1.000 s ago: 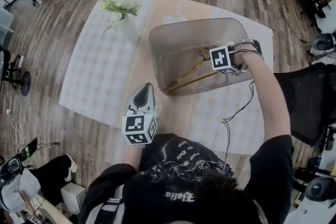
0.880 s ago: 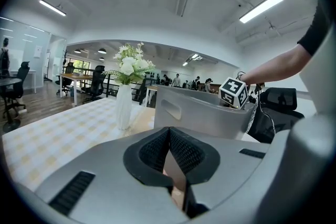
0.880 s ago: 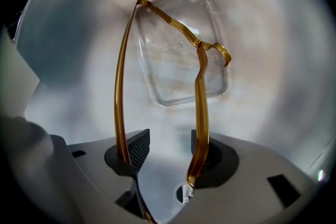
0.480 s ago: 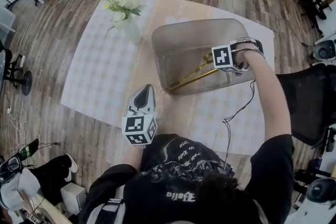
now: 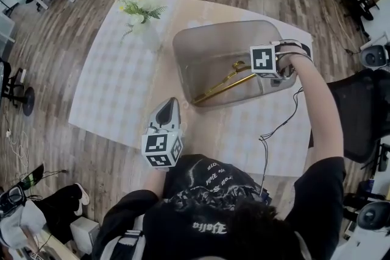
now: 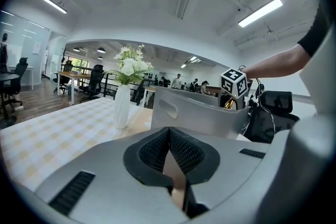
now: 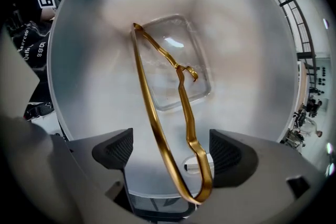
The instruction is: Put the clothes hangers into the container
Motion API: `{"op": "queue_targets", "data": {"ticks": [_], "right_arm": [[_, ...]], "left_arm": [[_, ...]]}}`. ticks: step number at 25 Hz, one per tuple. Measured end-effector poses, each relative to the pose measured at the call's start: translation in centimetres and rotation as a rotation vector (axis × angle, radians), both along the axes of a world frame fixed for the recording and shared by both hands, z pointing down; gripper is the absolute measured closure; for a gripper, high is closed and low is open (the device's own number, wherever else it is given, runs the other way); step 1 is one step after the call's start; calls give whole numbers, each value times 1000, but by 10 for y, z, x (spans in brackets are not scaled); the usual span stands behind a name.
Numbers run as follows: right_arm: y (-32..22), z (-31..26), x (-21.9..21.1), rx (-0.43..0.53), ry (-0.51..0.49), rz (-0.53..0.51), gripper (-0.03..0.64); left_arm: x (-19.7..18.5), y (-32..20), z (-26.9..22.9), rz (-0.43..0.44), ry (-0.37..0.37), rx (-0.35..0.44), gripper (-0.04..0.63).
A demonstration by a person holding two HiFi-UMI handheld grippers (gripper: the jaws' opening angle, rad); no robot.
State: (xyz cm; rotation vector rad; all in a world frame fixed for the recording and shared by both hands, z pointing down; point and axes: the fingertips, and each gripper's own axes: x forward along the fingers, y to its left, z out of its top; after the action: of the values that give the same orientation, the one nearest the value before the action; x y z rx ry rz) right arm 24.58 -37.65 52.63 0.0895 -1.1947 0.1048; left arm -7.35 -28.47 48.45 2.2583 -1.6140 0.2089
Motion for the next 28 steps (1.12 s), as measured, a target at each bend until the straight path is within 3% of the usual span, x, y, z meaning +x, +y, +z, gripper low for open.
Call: {"op": "queue_targets", "data": {"ticks": [6, 12, 18, 21, 28], "right_arm": [[14, -32, -9, 66, -157, 45, 153], [27, -75, -34, 187, -492, 182, 162], [42, -101, -32, 331, -722, 242, 179], [51, -107, -33, 390, -854, 294, 233], [78, -116, -29, 549, -1105, 416, 239]], "left_arm": [[5, 11, -6, 26, 10, 22, 575], [13, 23, -18, 51, 21, 62, 575], [19, 32, -24, 68, 24, 83, 575], [22, 34, -23, 81, 24, 85, 575], [32, 37, -27, 123, 17, 99, 575]]}}
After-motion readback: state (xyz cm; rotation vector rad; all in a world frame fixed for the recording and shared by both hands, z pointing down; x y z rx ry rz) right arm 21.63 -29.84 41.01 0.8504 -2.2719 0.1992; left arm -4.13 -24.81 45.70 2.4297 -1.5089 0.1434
